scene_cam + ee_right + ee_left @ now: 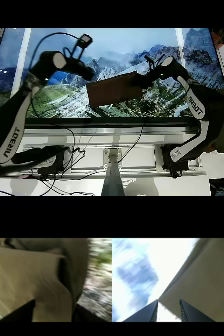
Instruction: Fold the clothes and pants, and hang the long-sleeved shirts on hangers.
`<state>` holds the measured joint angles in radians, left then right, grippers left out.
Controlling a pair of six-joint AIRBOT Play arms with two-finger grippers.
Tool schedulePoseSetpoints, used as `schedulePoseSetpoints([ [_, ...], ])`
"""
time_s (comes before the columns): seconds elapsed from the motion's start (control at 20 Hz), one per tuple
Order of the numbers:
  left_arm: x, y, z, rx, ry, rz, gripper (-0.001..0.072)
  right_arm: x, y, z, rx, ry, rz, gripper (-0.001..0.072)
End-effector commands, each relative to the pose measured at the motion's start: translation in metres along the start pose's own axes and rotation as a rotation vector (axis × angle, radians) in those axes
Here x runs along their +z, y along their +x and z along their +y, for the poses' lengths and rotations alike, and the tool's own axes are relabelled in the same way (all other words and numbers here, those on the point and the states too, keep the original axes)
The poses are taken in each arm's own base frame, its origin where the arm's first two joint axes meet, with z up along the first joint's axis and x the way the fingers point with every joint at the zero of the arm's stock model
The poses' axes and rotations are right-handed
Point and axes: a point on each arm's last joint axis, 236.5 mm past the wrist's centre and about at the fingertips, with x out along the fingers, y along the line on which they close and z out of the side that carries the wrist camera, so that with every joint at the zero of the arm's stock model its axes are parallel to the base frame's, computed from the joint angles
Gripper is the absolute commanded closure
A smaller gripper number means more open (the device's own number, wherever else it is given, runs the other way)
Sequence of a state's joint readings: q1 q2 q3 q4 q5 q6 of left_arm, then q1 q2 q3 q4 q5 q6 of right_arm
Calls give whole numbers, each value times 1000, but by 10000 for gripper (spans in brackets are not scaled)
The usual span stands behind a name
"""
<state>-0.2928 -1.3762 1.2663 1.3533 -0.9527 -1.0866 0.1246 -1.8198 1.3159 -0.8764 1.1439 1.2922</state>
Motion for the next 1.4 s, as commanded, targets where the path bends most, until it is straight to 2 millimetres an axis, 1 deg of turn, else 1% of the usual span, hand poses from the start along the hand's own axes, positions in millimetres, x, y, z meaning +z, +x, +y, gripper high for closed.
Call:
schedulePoseSetpoints([
  [0.0, -53, -42, 64, 116, -78, 133, 422, -7, 25, 31, 2, -89, 14, 530],
  [0.05, -62, -48, 71, 120, -104, 151, 421, -7, 24, 35, 0, -107, 11, 664],
  [0.1, -71, -53, 75, 119, -130, 171, 436, -5, 19, 39, -5, -125, 0, 695],
  [0.15, -81, -56, 78, 115, -184, 197, 516, -1, 9, 41, -23, -150, -18, 695],
  [0.2, -88, -58, 79, 112, -238, 219, 595, 5, -5, 43, -56, -175, -47, 695],
  [0.25, -93, -60, 79, 111, -266, 230, 595, 15, -25, 44, -102, -183, -101, 695],
  [0.35, -93, -60, 79, 110, -269, 233, 594, 37, -81, 44, -202, -164, -257, 695],
  [0.4, -93, -60, 79, 110, -268, 233, 594, 45, -116, 41, -249, -130, -346, 695],
  [0.45, -93, -59, 79, 109, -267, 233, 594, 47, -149, 34, -294, -87, -417, 695],
  [0.5, -93, -59, 79, 109, -267, 233, 594, 44, -183, 23, -344, -27, -477, 695],
  [0.55, -93, -59, 79, 109, -267, 233, 594, 35, -219, 7, -405, 47, -527, 696],
  [0.6, -93, -59, 79, 109, -267, 233, 594, 20, -252, -11, -467, 116, -560, 695],
  [0.65, -93, -59, 79, 109, -267, 233, 594, -2, -286, -31, -536, 184, -577, 696],
  [0.7, -93, -59, 79, 109, -267, 233, 594, -29, -317, -51, -603, 252, -585, 695],
  [0.75, -93, -59, 79, 109, -267, 233, 594, -55, -345, -66, -658, 318, -595, 695],
  [0.8, -93, -59, 79, 109, -267, 233, 594, -83, -370, -81, -709, 390, -609, 695],
  [0.9, -93, -59, 79, 109, -267, 233, 594, -146, -423, -108, -821, 561, -664, 695],
  [1.0, -93, -59, 79, 109, -267, 233, 594, -201, -463, -129, -909, 728, -731, 695],
  [1.05, -93, -59, 79, 109, -266, 233, 594, -228, -477, -138, -930, 820, -761, 695],
  [1.1, -93, -59, 79, 109, -267, 233, 594, -254, -485, -146, -941, 916, -774, 695],
  [1.2, -93, -59, 79, 109, -267, 233, 594, -300, -488, -158, -941, 1096, -755, 695],
  [1.3, -93, -59, 79, 109, -267, 233, 594, -335, -487, -165, -934, 1242, -740, 695],
  [1.35, -93, -59, 79, 109, -267, 233, 594, -348, -489, -167, -930, 1306, -754, 695],
])
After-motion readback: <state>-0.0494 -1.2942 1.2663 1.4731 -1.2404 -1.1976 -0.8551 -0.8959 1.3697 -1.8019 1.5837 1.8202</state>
